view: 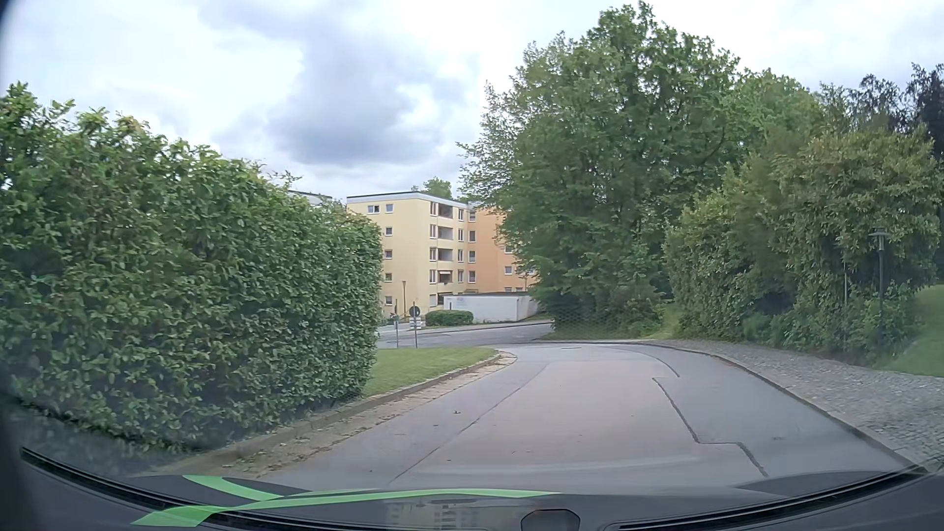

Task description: Follow the waypoints while adhering to traffic rules and regulations

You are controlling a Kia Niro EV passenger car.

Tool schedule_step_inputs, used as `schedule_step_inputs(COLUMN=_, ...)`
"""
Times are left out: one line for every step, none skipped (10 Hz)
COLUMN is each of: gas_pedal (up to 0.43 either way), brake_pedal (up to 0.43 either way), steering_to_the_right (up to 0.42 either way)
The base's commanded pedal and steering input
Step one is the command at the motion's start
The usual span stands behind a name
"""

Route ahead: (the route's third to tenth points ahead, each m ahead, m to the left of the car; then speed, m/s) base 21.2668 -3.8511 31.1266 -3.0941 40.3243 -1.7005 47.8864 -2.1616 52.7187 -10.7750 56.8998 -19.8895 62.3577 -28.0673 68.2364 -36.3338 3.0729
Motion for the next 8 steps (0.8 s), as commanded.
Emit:
schedule_step_inputs(gas_pedal=0.0, brake_pedal=0.0, steering_to_the_right=0.204)
schedule_step_inputs(gas_pedal=0.0, brake_pedal=0.0, steering_to_the_right=0.205)
schedule_step_inputs(gas_pedal=0.0, brake_pedal=0.0, steering_to_the_right=0.205)
schedule_step_inputs(gas_pedal=0.0, brake_pedal=0.0, steering_to_the_right=0.205)
schedule_step_inputs(gas_pedal=0.0, brake_pedal=0.0, steering_to_the_right=0.203)
schedule_step_inputs(gas_pedal=0.0, brake_pedal=0.0, steering_to_the_right=0.199)
schedule_step_inputs(gas_pedal=0.0, brake_pedal=0.0, steering_to_the_right=0.192)
schedule_step_inputs(gas_pedal=0.0, brake_pedal=0.0, steering_to_the_right=0.186)
